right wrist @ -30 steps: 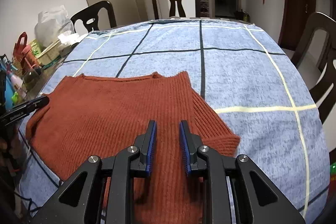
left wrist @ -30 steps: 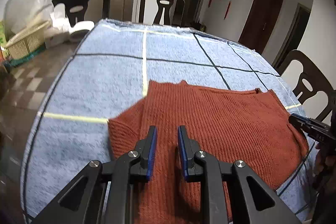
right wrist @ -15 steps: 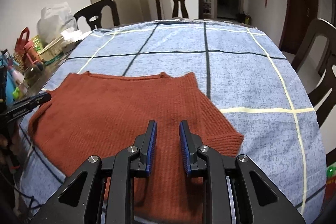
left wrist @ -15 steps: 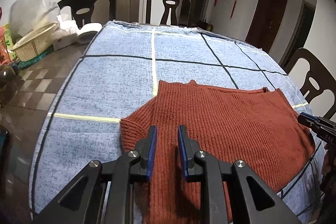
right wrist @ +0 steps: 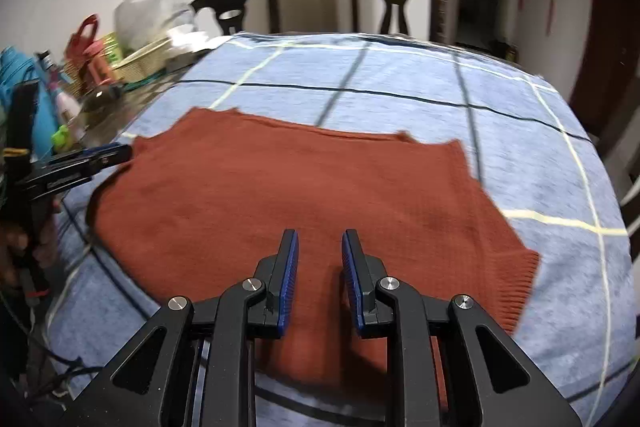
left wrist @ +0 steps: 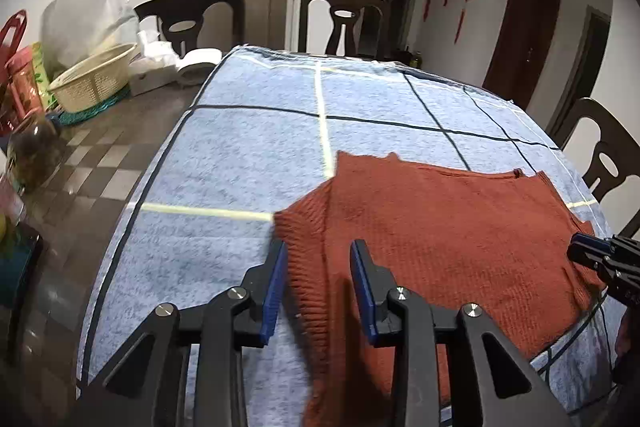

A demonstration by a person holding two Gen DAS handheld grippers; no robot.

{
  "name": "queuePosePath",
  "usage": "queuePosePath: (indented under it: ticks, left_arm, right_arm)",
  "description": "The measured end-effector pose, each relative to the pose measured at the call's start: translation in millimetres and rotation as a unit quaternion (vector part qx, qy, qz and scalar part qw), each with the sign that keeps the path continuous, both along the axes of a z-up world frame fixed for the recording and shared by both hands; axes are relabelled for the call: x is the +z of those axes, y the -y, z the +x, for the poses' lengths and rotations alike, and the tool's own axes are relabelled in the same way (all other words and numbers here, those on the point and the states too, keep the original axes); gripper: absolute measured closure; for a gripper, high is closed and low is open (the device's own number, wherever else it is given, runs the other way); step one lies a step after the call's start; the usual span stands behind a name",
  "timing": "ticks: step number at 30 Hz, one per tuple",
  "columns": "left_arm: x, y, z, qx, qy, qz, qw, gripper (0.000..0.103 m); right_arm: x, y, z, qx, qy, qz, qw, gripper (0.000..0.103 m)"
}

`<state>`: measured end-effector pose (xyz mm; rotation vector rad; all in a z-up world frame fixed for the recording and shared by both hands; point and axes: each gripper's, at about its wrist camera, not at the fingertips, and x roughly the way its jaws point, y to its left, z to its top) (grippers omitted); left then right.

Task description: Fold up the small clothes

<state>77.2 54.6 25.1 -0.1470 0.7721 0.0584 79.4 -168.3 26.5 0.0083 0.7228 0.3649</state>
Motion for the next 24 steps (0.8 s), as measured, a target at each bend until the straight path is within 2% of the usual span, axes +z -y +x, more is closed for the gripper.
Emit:
queuePosePath:
  ticks: [4, 9, 15, 18, 24]
  left_arm:
    - [-5.2, -13.3, -0.6, 0.011, -0.006, -0.016, 0.9998, 0.063]
    - [-17.7, -23.3, 6.4, 0.011, -0.022, -0.056, 0.9981, 0.063]
    - [-22.0, -25.8, 10.4, -0.011, -0.027, -0.120, 0.9924, 0.062]
    - [-25.6, -22.3, 5.0, -0.019, -0.028, -0.137, 0.9900, 0.061]
    - [-27.1, -17.8, -3.2, -0.045, -0.032, -0.192, 0.9798, 0.062]
  right_arm:
    - [-2.8, -22.9, 5.3, 0.033, 0.001, -0.014, 0.999, 0.080]
    - [-7.0, -38.4, 18.7, 0.038, -0.001, -0.032, 0.999, 0.080]
    - [-5.9, -39.5, 12.8, 0.041, -0.003, -0.032, 0.999, 0.080]
    - [-7.3, -33.3, 5.2, 0.036, -0.008, -0.023, 0.999, 0.080]
    - [-6.5, -16.8, -7.2, 0.014, -0.008, -0.010, 1.000, 0.080]
